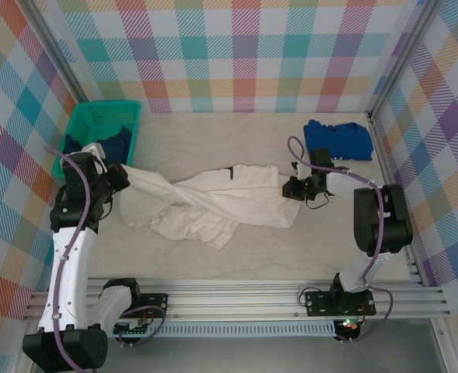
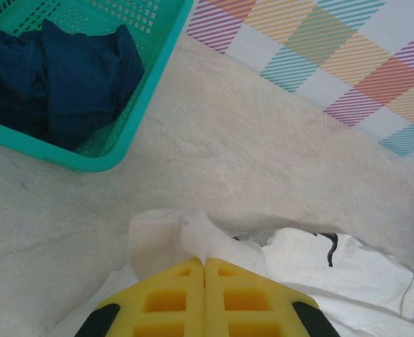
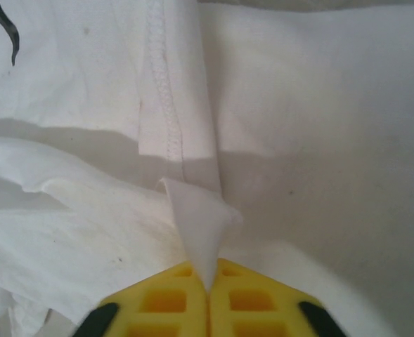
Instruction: Fold the inside-out t-shirt
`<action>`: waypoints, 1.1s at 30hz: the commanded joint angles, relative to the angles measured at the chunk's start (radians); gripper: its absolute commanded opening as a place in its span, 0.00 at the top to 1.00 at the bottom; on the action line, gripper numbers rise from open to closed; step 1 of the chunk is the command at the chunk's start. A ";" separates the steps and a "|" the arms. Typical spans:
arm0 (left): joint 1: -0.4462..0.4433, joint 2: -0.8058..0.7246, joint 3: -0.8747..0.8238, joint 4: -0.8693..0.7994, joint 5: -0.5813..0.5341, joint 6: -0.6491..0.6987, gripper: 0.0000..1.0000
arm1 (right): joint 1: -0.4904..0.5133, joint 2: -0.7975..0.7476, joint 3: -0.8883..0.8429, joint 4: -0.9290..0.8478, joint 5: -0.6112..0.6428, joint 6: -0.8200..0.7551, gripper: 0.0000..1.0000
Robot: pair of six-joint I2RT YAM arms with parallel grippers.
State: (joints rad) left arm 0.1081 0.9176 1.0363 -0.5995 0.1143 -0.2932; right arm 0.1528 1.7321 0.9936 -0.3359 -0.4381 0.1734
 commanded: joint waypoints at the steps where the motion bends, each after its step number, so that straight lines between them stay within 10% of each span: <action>1: 0.015 -0.003 -0.001 0.021 0.004 0.017 1.00 | -0.005 -0.068 -0.001 -0.022 -0.036 0.003 1.00; 13: 0.112 0.127 0.321 0.040 0.030 -0.126 1.00 | -0.179 -0.339 0.213 0.172 -0.453 0.285 1.00; 33: 0.211 0.393 1.456 -0.215 0.082 0.017 1.00 | -0.229 -0.667 0.904 -0.274 -0.111 0.057 1.00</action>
State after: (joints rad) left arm 0.3046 1.2758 2.4683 -0.7250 0.1944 -0.3378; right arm -0.0719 1.0443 1.8721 -0.4747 -0.6106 0.3046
